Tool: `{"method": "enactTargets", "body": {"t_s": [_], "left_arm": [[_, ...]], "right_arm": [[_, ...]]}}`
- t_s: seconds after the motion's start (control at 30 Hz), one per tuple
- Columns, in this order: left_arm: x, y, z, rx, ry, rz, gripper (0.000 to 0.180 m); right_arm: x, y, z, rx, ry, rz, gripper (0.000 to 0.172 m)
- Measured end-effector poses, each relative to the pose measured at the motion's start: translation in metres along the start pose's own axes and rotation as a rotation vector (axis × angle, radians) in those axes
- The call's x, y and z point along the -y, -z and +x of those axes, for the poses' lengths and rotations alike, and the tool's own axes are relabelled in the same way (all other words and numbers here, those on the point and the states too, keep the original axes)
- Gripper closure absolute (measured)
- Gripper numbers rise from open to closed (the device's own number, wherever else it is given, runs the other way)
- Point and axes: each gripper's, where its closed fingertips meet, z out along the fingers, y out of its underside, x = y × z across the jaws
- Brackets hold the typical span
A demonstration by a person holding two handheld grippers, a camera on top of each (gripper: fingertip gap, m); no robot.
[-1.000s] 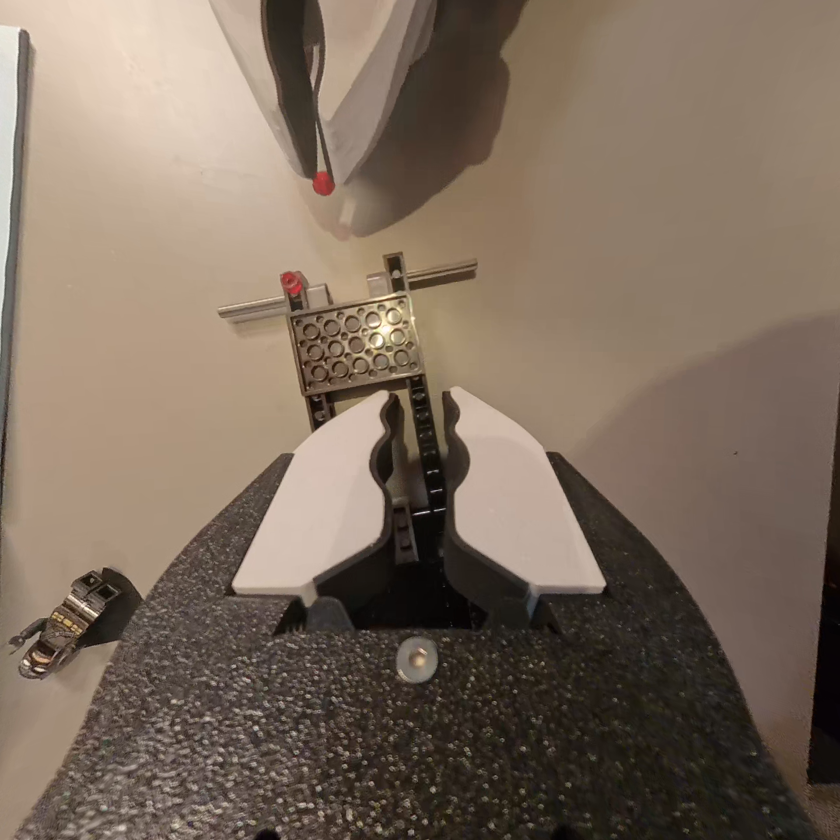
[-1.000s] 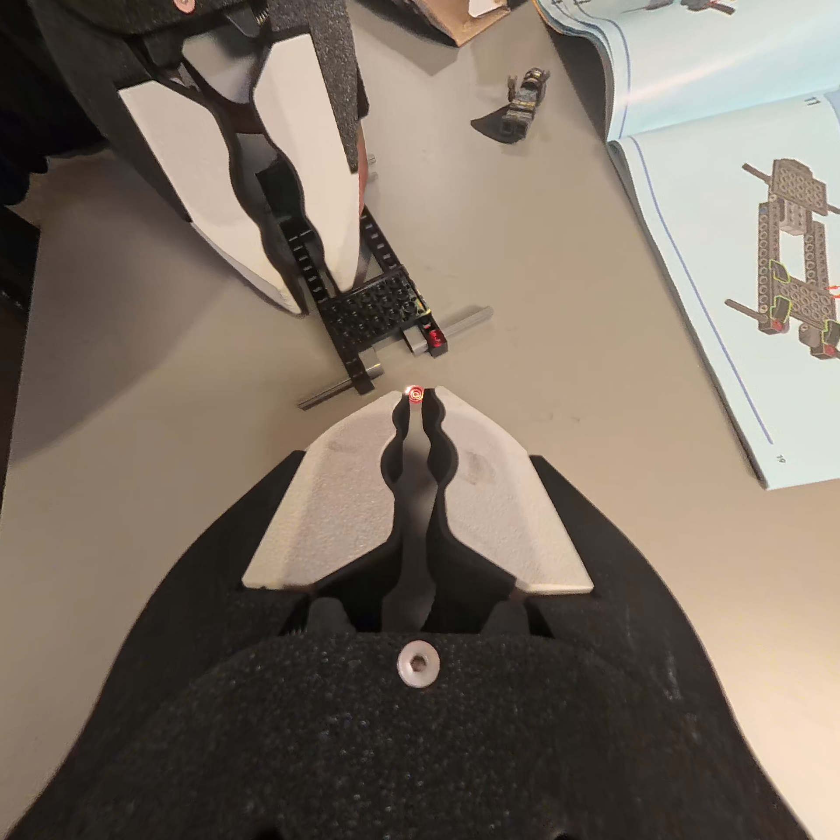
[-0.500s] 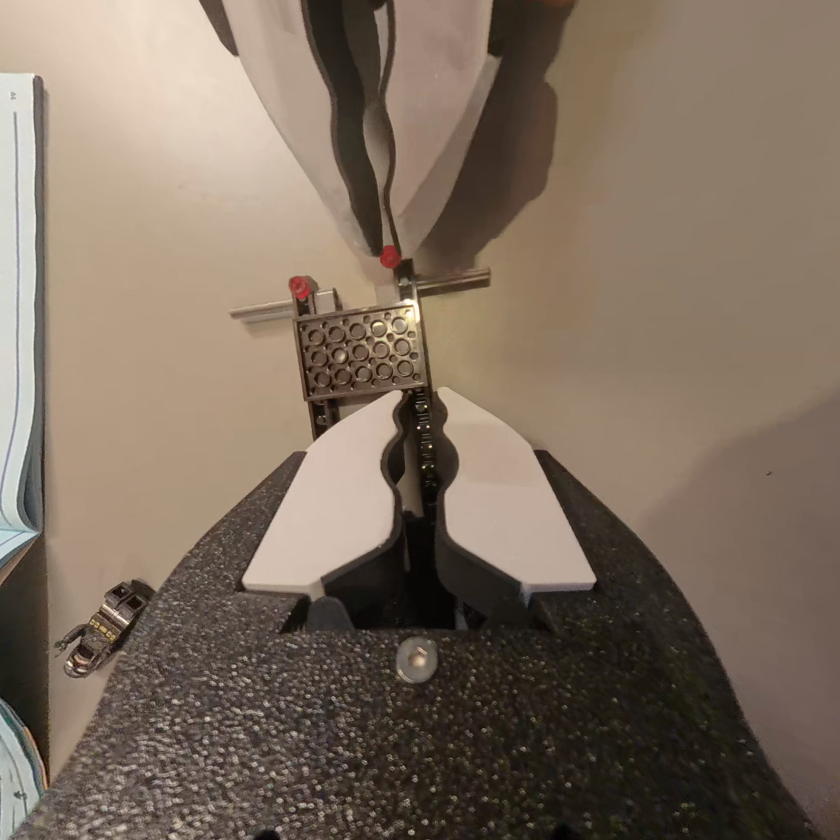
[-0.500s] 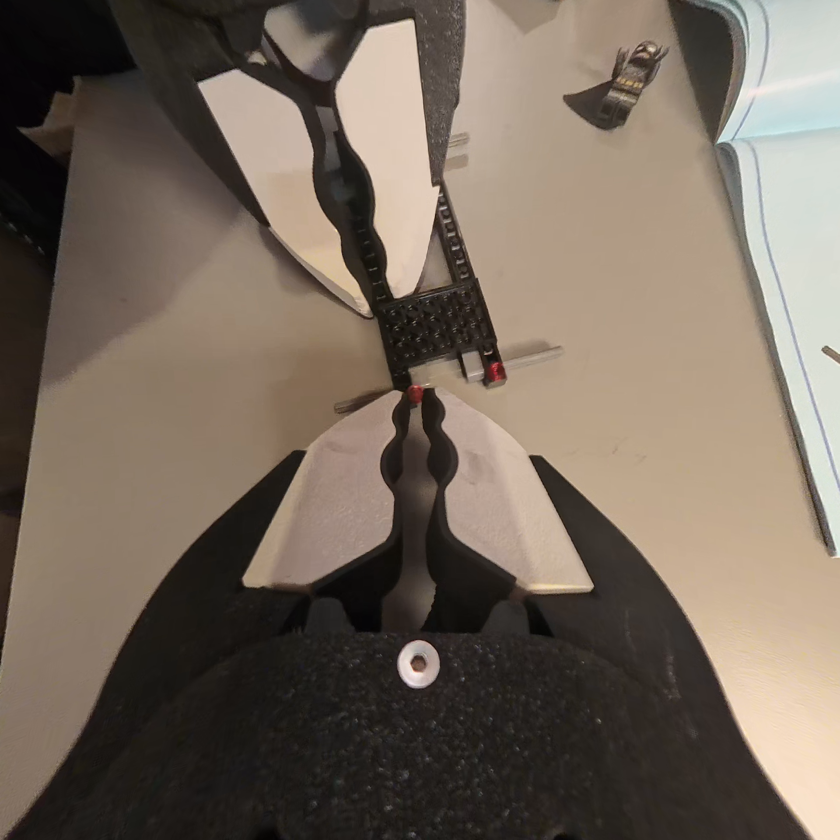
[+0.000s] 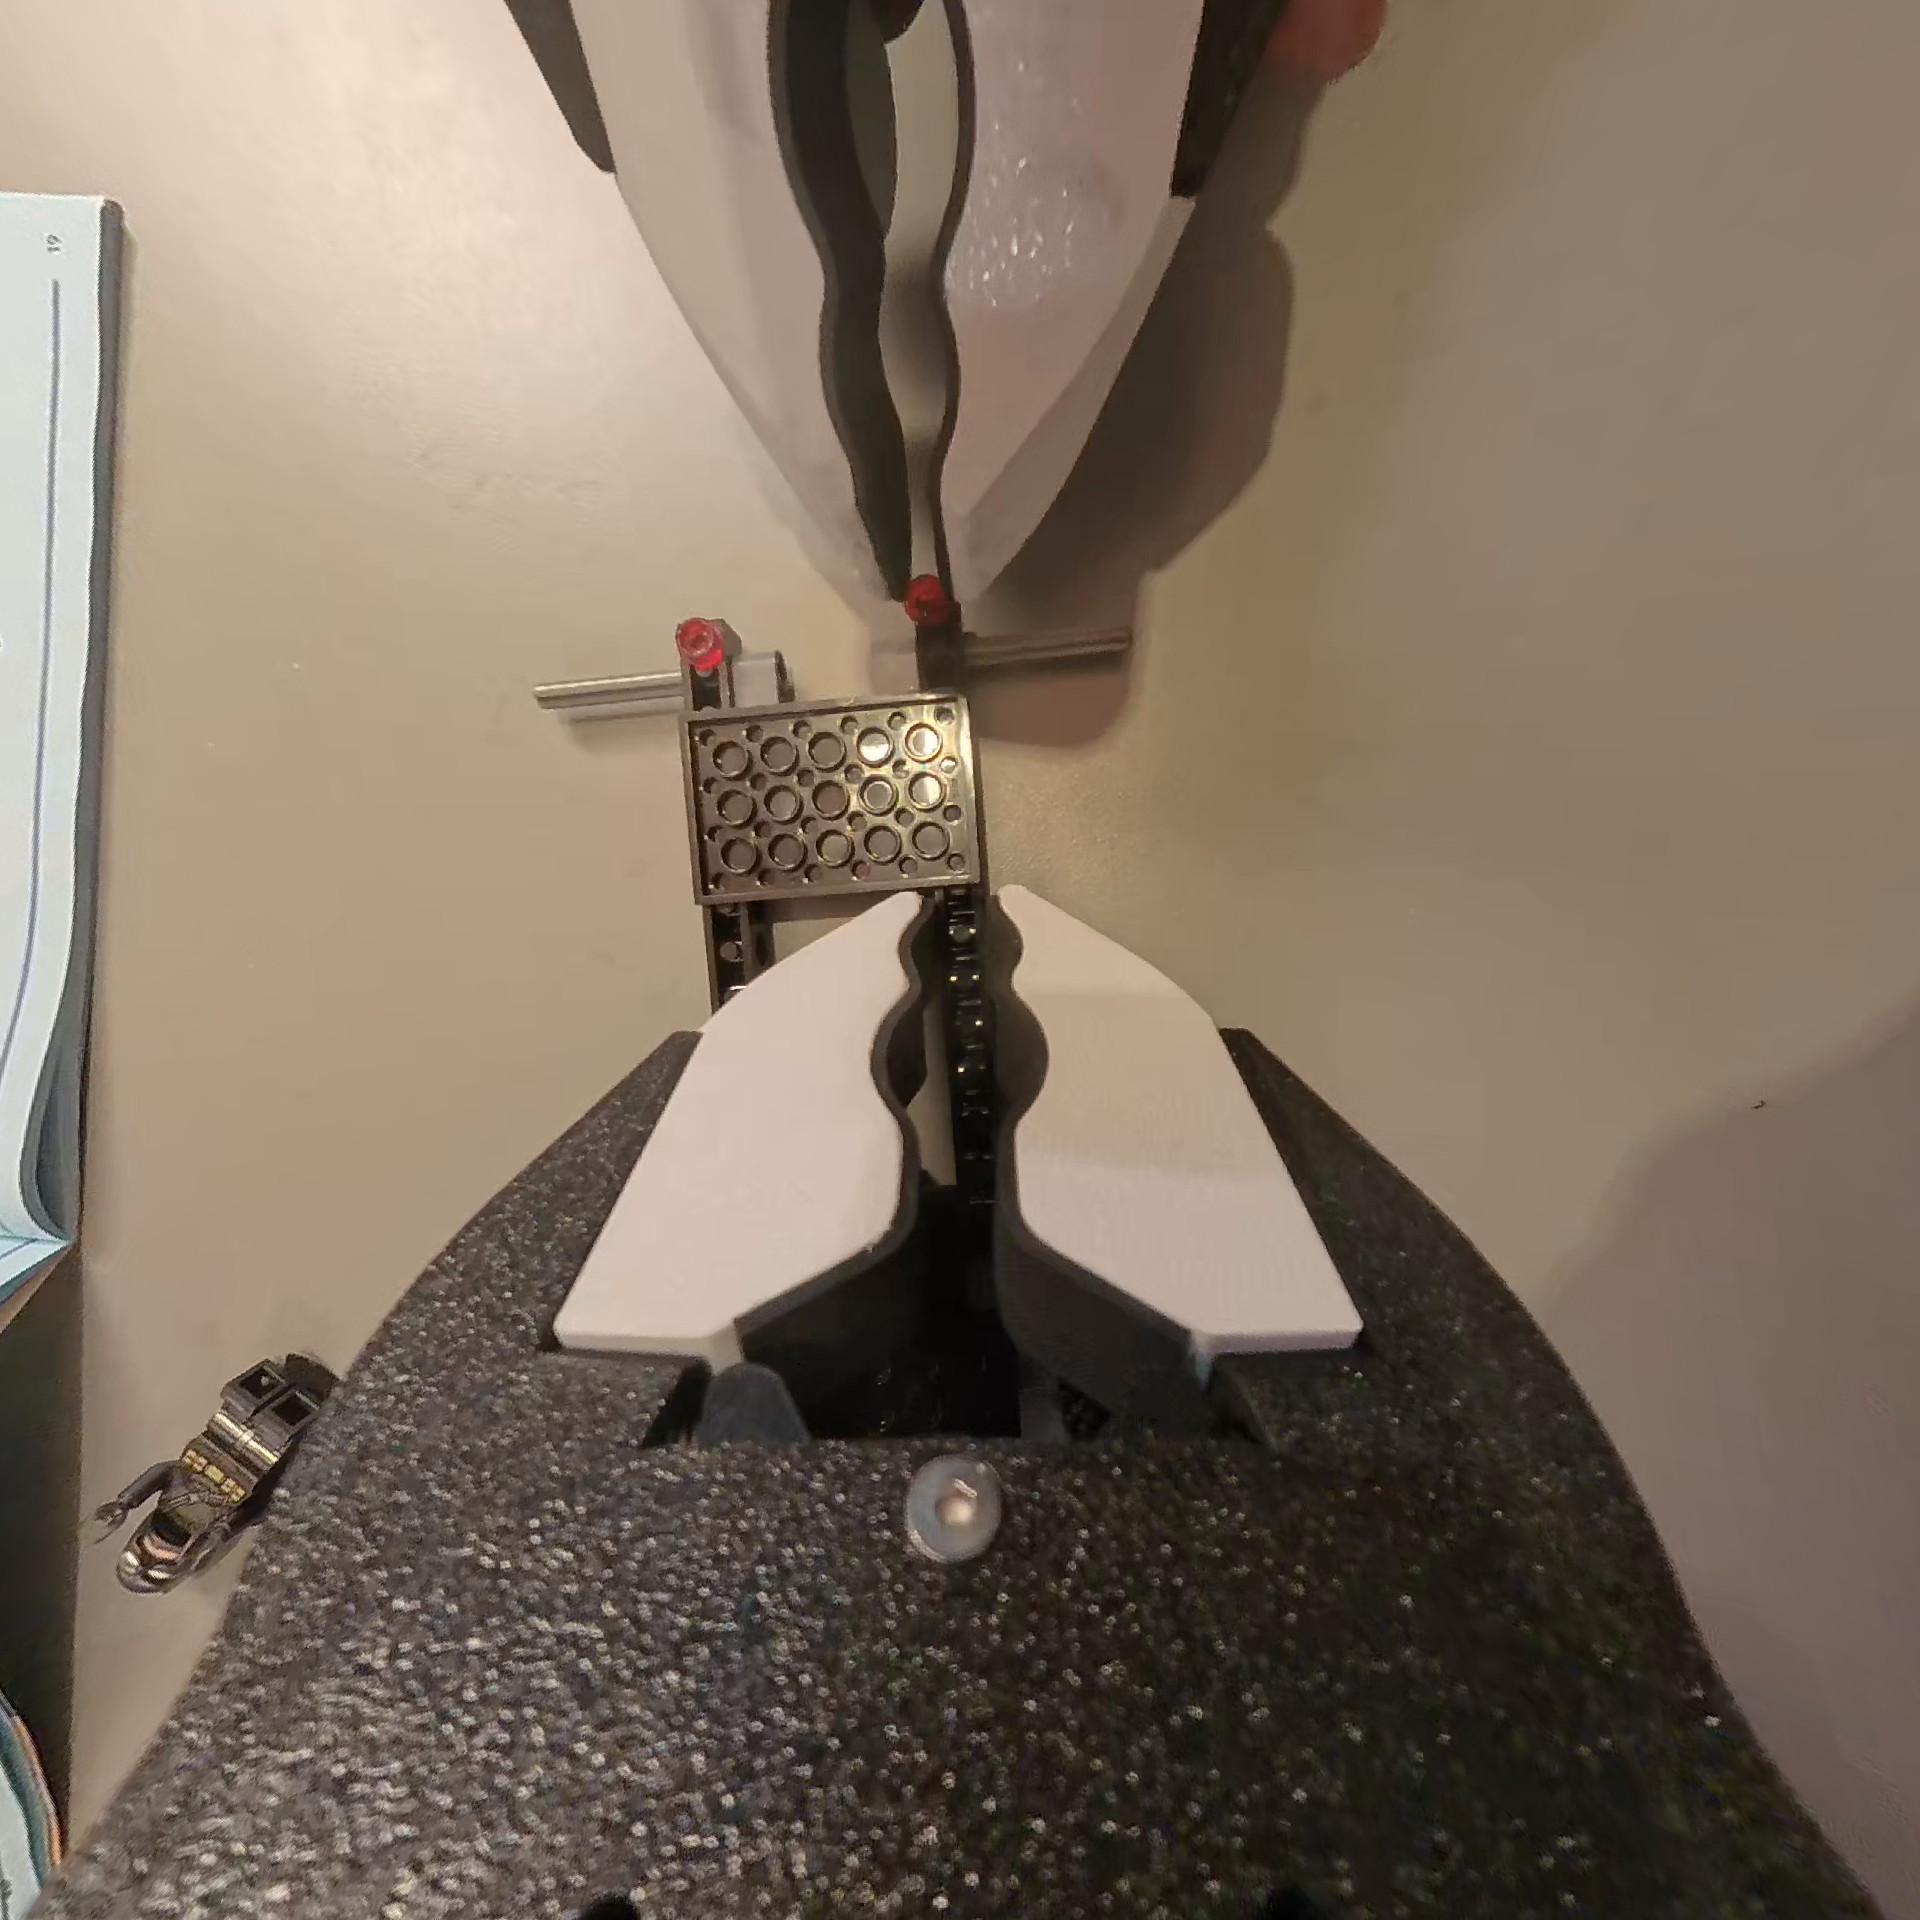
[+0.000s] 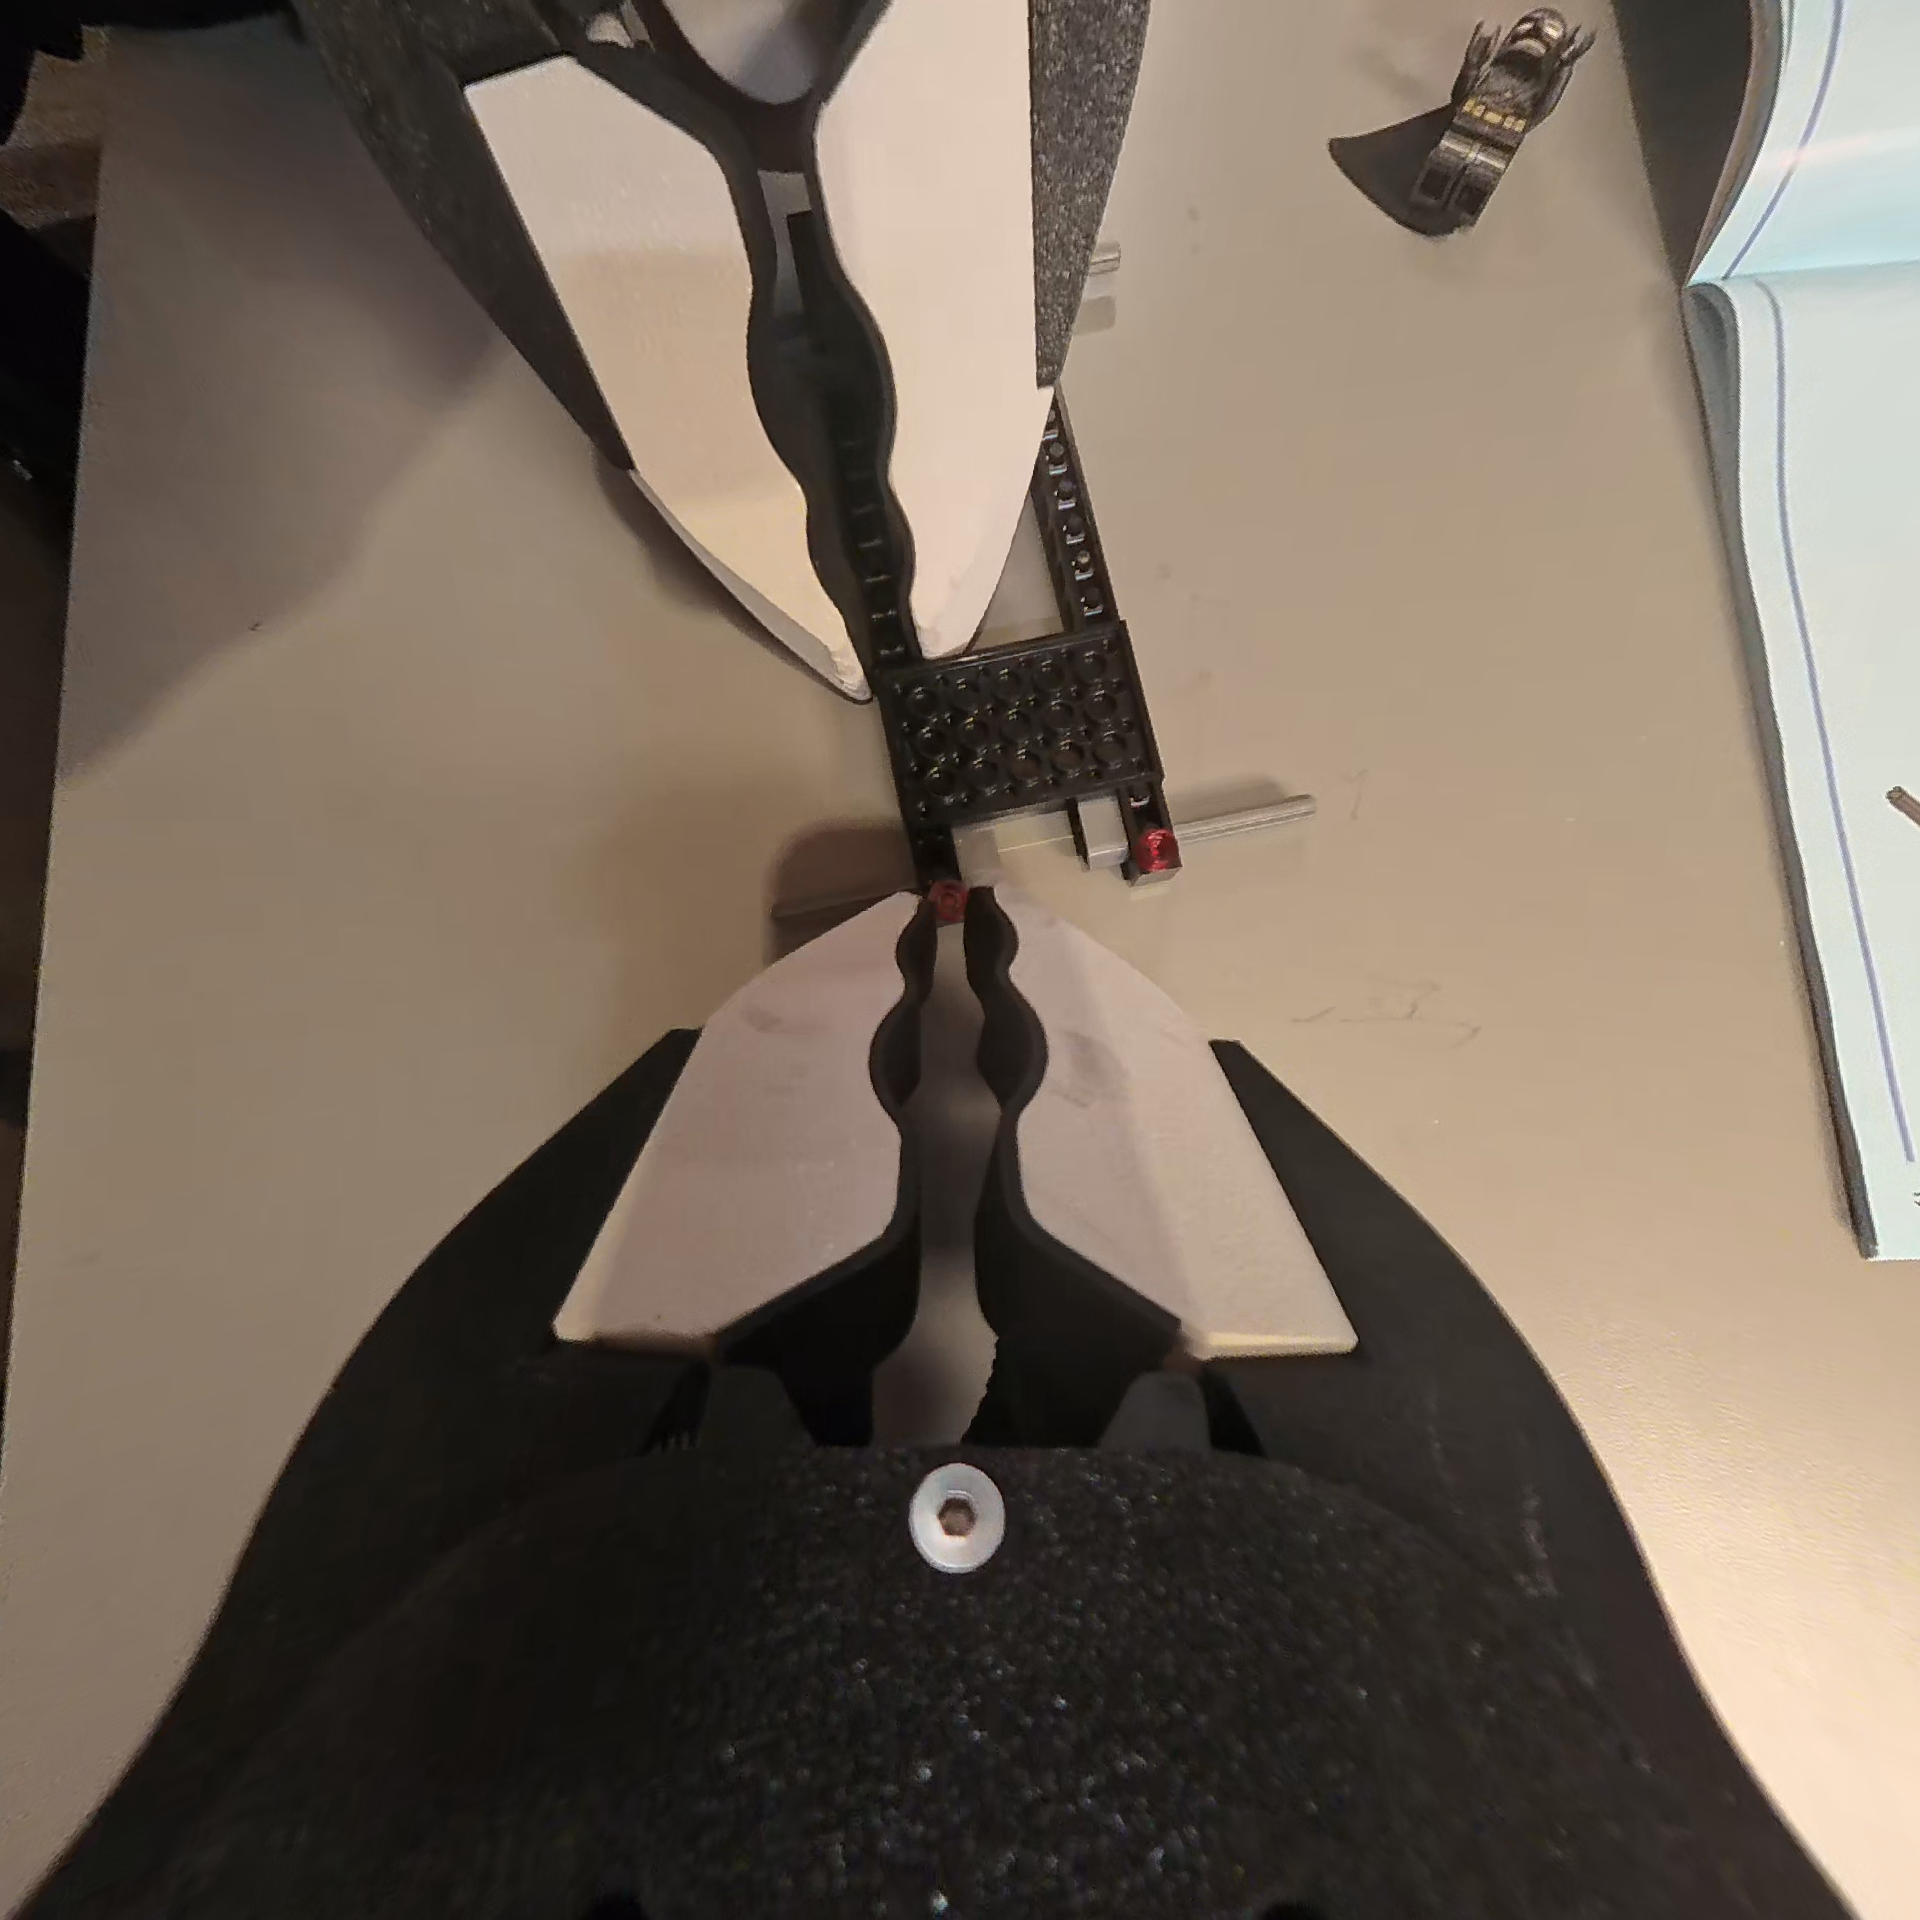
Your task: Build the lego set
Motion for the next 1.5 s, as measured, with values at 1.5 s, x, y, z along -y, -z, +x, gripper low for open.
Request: {"method": "enactTargets", "body": {"t_s": [1.5], "left_arm": [[0.003, 0.015, -0.007, -0.043, 0.034, 0.094, 0.173]], "right_arm": [[0.022, 0.003, 0.01, -0.536, 1.0, 0.182, 0.147]]}}
